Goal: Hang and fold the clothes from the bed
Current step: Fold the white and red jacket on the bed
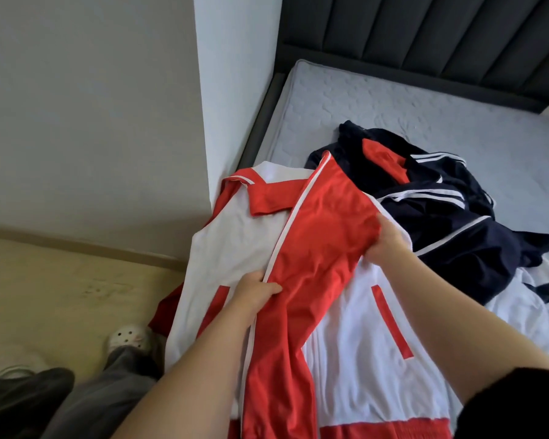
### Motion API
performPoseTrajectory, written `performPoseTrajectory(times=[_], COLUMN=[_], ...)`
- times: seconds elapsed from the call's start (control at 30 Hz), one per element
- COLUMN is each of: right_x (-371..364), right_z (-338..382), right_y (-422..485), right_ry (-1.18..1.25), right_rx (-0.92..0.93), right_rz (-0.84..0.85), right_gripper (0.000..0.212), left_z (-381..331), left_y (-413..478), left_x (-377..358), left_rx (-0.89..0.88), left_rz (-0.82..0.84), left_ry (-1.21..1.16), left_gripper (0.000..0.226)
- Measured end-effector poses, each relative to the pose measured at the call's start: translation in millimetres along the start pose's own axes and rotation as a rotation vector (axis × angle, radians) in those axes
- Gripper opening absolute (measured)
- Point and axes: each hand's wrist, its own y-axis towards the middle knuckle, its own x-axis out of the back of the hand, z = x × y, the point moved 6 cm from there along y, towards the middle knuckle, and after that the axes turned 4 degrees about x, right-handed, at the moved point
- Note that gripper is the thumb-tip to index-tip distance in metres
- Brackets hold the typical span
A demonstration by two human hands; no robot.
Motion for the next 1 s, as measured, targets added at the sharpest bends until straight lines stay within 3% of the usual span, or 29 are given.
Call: performPoseTrajectory(times=[0.03, 0.07, 0.17, 0.23, 0.3, 0.37, 0.43, 0.53, 0.7, 0.87, 0.93, 1.0], right_x=[-6, -9, 14, 18, 8, -3, -16, -16, -3, 1, -2, -3], right_z=[-9, -9, 11, 12, 4, -19, -46, -93, -152, -164, -167, -167], right_y=[3, 6, 12, 11, -9, -29, -53, -87, -117, -116, -114, -112], right_ry=[0.089, 0.157, -0.046, -0.045, 0.175, 0.35, 0.348, 0.249, 0.31, 0.359, 0.325, 0.314], right_rx=[-0.128, -0.131, 0.076, 0.058, 0.024, -0.096, -0.197, -0.306, -0.395, -0.343, -0.298, -0.269], right_rz=[0.046, 0.073, -0.118, -0.086, 0.028, 0.156, 0.293, 0.398, 0.38, 0.319, 0.291, 0.241], right_gripper=[0.038, 0.036, 0.036, 0.036, 0.023, 0.031, 0.037, 0.028, 0.015, 0.016, 0.018, 0.018], left_z=[0, 1, -2, -3, -2, 0, 1, 6, 17, 34, 35, 28], left_y=[1, 2, 2, 0, -1, -1, -4, -12, -31, -55, -56, -48], left_x=[0, 2, 4, 3, 2, 3, 3, 3, 5, 2, 10, 26], left_rx=[-0.012, -0.025, -0.097, -0.136, -0.124, -0.097, -0.08, -0.03, 0.121, 0.349, 0.335, 0.24], left_rz=[0.002, -0.002, -0.049, -0.068, -0.064, -0.054, -0.044, -0.012, 0.109, 0.391, 0.362, 0.165], left_ry=[0.006, 0.017, 0.082, 0.089, 0.072, 0.064, 0.047, 0.033, 0.09, 0.102, 0.172, 0.102], left_gripper=[0.029, 0.029, 0.031, 0.03, 0.027, 0.023, 0.02, 0.023, 0.03, 0.033, 0.033, 0.032])
